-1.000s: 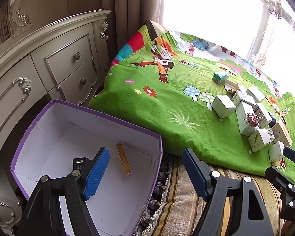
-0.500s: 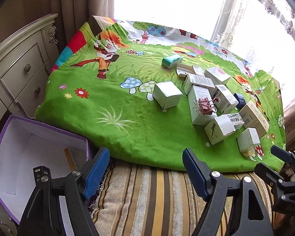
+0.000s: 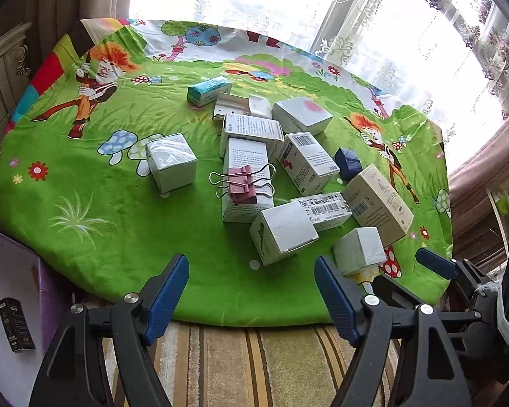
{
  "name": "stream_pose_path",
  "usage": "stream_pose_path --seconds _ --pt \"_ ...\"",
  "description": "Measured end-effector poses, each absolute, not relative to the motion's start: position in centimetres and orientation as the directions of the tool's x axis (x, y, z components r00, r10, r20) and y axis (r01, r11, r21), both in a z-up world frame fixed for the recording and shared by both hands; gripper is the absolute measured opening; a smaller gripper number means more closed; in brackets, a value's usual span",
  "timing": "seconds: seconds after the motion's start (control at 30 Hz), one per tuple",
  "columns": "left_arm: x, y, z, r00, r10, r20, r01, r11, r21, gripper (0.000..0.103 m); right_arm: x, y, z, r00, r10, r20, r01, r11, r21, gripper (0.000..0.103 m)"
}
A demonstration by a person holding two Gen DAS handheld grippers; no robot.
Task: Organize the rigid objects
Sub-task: 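Move both tools back over the bed toward the remaining boxes, then grasp a white cube box with the left tool while the right tool grasps another white box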
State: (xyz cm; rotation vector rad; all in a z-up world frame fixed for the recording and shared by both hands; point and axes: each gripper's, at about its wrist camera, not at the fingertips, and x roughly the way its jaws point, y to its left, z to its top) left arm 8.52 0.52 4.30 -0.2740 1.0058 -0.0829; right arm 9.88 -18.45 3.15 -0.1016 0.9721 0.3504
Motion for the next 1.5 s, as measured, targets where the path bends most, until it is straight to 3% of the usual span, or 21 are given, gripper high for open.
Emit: stream_pose_path --seconds 0.43,0.67,0.73,0.8,0.9,1.13,1.5 --pt "12.9 -2.2 2.3 0.470 -0.211 -0.857 -0.113 0.949 -0.295 0.076 11.7 -17.2 1.4 0.488 0.204 -0.849 -0.342 0.939 0.029 0.088" --pt "13.9 -2.9 0.8 0.425 -0.204 -0.882 -0.135 0.949 -0.285 0.064 12.7 -17.1 0.1 0.458 0.198 -0.866 -0.333 0.942 0.039 0.077" --pt "14.1 -3.1 0.5 0.420 -0.201 -0.885 -0.127 0.952 -0.277 0.050 13.0 -17.1 -0.1 0.451 0.204 -0.869 -0.332 0.942 0.049 0.070" --pt "14.1 -3.2 0.5 0.426 -0.197 -0.883 -0.116 0.956 -0.270 0.050 13.2 -17.3 -0.4 0.439 0.214 -0.872 -0.328 0.942 0.066 0.051" --pt "13.7 -3.2 0.7 0.432 -0.191 -0.881 -0.100 0.961 -0.258 0.047 13.2 -17.5 -0.7 0.428 0.233 -0.873 -0.322 0.942 0.094 0.038" --pt "11.6 -2.5 1.9 0.461 -0.161 -0.873 -0.090 0.970 -0.227 0.046 12.3 -17.7 0.1 0.450 0.259 -0.854 -0.331 0.937 0.110 0.038" --pt "7.7 2.0 4.1 0.543 -0.014 -0.840 -0.180 0.975 -0.133 0.046 10.3 -17.0 2.0 0.471 0.311 -0.825 -0.360 0.922 0.142 0.038"
